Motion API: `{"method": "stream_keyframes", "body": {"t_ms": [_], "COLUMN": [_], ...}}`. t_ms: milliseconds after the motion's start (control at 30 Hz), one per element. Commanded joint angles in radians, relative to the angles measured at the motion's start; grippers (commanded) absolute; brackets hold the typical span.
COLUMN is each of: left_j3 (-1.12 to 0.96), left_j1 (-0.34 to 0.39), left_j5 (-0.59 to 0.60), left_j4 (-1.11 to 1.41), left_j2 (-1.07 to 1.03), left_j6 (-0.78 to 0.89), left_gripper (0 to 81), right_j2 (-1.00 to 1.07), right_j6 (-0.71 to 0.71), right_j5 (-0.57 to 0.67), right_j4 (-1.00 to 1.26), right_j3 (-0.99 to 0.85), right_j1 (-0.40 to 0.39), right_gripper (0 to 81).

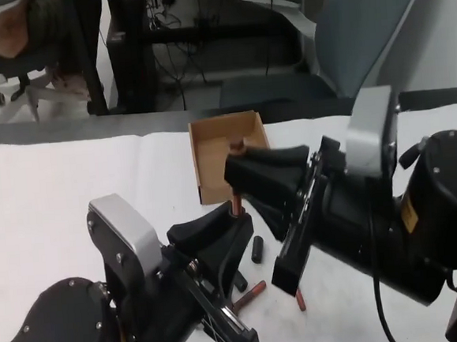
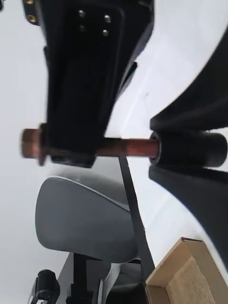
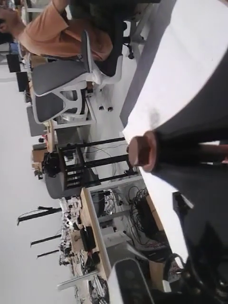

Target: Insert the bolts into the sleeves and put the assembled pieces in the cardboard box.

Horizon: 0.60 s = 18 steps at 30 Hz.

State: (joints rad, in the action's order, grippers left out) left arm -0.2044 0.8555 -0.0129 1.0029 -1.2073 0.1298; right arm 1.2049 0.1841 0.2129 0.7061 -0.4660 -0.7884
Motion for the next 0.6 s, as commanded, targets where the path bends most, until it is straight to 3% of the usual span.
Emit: {"method": "stream_keyframes", "body": {"t_ms": [0, 233, 300, 400, 467, 567], "left_j3": [-0.002, -0.002, -0.002, -0.002, -0.002, -0.002], "left_j1": [0.004, 0.001, 0.001, -0.005, -0.021, -0.062], "left_j5": [-0.009, -0.03, -0.03, -0.03, -0.03, -0.024], "left_j4": [0.034, 0.034, 0.034, 0.034, 0.034, 0.034], "left_j2": [0.001, 0.001, 0.001, 0.001, 0.001, 0.001], "left_j6": [0.001, -0.006, -0.006, -0.006, -0.011, -0.02], "left_gripper": [1.8, 1.8, 1.8, 1.8, 1.8, 1.8], "right_j2": [-0.002, -0.002, -0.002, -0.019, -0.043, -0.106], "right_j6": [-0.007, 0.01, 0.058, 0.101, 0.102, 0.09], "right_j5": [-0.007, 0.044, 0.073, 0.047, -0.004, -0.09], "right_j4": [-0.045, -0.071, -0.073, -0.073, -0.073, -0.123], "right_j3": [-0.005, -0.005, -0.005, -0.005, -0.005, -0.005], "right_j1": [0.001, 0.001, 0.001, 0.001, 0.001, 0.001], "right_gripper": [0.6, 1.8, 14.3, 49.3, 64.1, 63.4]}}
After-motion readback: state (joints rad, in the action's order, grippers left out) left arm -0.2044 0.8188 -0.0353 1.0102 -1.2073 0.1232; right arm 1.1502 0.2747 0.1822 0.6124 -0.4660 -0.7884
